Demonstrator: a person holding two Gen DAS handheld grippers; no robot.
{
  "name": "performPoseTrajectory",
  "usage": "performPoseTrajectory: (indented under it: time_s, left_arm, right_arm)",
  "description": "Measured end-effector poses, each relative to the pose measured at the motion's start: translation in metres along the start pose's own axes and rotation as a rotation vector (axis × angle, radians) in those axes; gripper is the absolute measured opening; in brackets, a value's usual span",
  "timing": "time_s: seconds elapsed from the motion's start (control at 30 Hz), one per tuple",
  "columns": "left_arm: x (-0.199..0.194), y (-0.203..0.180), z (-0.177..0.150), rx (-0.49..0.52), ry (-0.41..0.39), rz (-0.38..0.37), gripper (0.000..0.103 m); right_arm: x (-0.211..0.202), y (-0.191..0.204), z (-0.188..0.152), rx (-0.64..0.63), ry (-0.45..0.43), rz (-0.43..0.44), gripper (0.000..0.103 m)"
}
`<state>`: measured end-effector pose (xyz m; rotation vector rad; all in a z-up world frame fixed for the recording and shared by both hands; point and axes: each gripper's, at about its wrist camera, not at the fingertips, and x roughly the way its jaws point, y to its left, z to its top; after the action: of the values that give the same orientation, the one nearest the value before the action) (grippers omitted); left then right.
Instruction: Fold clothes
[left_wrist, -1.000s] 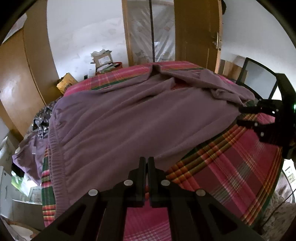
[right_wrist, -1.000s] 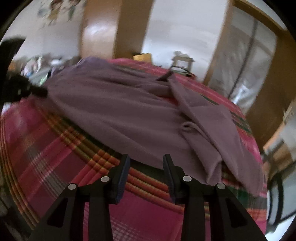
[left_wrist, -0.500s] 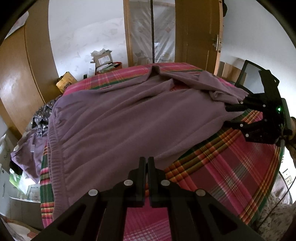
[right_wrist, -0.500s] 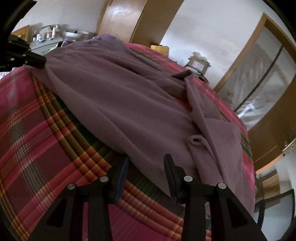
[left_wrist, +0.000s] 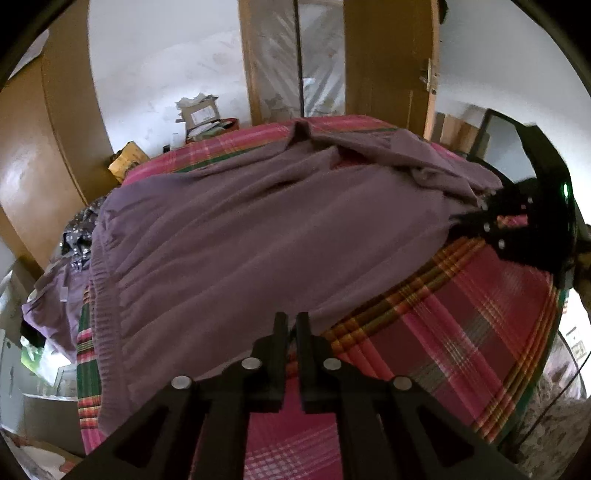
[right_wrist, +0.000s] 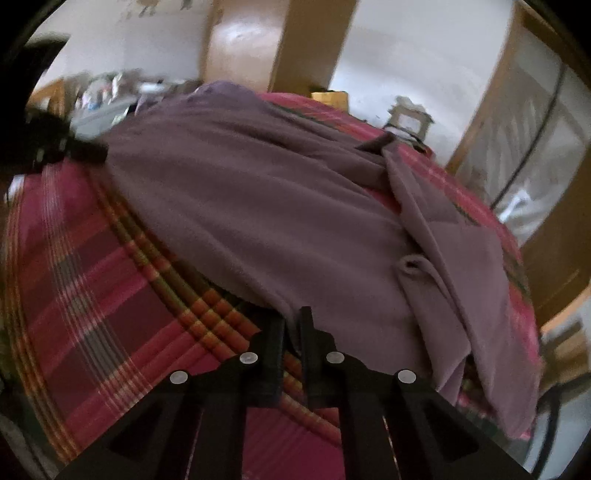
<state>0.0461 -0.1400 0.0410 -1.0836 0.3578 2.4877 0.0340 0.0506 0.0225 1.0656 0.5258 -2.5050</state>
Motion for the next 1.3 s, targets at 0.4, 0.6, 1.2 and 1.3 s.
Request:
performPoseTrajectory:
  time_s: [0.4,0.6,1.2,1.3]
  left_arm:
    - [0.008,-0.042,-0.007,0.151,0.012,0.057,0.014]
    - [0.016,-0.057,-0.01,0.216,0.017,0.137,0.014]
    - [0.04,-0.088,-0.015,0.42,-0.022,0.392,0.034]
    - [0.043,-0.09,-0.016,0.434,-0.024,0.42,0.034]
  right_arm:
    - [-0.017,-0.015,0.01,0.162,-0.065,0.044,0.007]
    - [-0.02,-0.02,0.012,0.192,-0.078,0.057,0.007]
    - [-0.03,-0.022,0.006,0.237,-0.105,0.085,0.01]
    - [-0.031,-0.021,0.004,0.236,-0.107,0.088,0.01]
